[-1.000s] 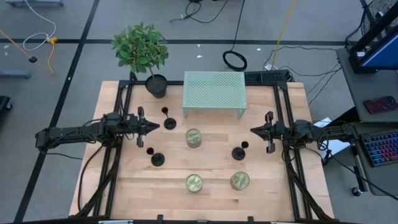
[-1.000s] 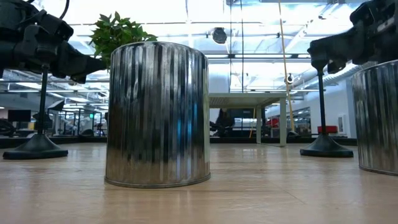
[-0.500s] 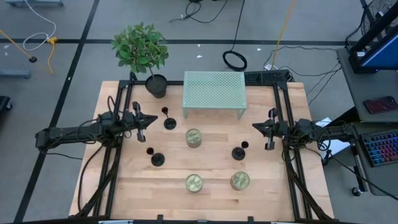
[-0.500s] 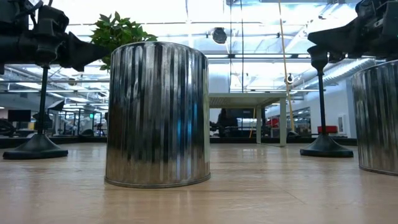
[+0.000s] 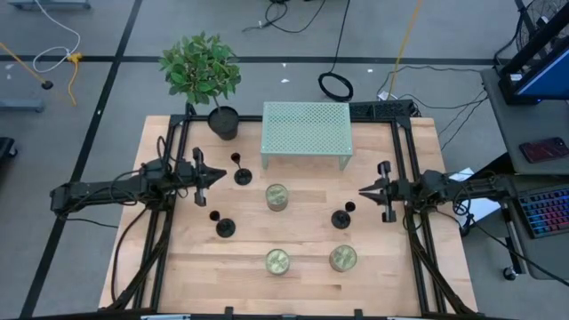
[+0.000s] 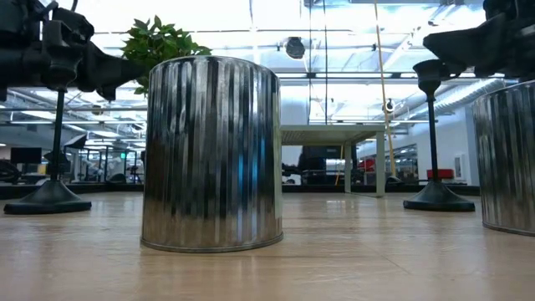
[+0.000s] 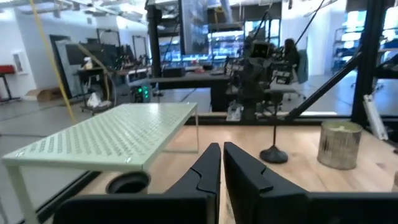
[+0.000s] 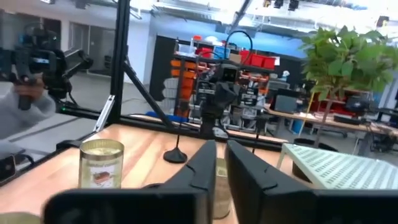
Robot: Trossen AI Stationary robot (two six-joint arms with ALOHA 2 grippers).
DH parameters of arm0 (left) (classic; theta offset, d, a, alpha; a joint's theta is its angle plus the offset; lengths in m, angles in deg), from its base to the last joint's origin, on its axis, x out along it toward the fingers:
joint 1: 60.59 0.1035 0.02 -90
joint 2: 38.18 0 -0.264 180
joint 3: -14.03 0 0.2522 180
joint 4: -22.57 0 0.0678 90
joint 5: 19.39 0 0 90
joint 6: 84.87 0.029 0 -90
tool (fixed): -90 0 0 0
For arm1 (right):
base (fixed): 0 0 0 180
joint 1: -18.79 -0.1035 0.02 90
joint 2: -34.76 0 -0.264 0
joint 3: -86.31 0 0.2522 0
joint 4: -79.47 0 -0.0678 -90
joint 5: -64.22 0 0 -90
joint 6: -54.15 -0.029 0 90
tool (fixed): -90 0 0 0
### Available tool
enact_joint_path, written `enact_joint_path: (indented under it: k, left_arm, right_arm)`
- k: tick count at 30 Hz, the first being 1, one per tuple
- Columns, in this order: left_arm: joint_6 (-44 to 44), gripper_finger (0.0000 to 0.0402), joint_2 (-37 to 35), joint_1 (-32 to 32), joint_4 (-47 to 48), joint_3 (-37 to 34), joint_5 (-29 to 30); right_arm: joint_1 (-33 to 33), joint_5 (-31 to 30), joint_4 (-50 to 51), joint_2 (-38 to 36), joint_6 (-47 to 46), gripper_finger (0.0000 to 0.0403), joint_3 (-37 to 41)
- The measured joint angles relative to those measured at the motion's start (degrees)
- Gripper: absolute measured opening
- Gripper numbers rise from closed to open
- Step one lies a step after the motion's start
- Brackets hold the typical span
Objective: Pick & Place candle stick holders
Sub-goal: Put the bottom right black candle holder on the shelf
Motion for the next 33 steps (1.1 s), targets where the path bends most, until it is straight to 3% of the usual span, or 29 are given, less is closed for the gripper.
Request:
enact_joint_path:
  k: [10, 15, 23, 33]
  left_arm:
    - [-0.12, 0.0115, 0.02, 0.0, -0.3, 0.0, 0.02]
    - [-0.13, 0.0141, 0.02, 0.0, -0.31, 0.0, 0.02]
    - [-0.12, 0.0145, 0.02, 0.0, 0.64, 0.0, 0.04]
    - [-0.12, 0.0145, 0.02, 0.0, 1.04, 0.0, 0.04]
  right_arm:
    - [0.0, 0.11, -1.85, 8.74, -10.0, 0.0191, 0.0]
    - [0.02, 0.08, -2.77, 13.66, -13.73, 0.0243, 0.0]
    - [0.02, 0.05, -6.43, 19.89, -15.07, 0.0267, 0.0]
    - [0.02, 0.12, -10.77, 20.35, -7.7, 0.027, 0.0]
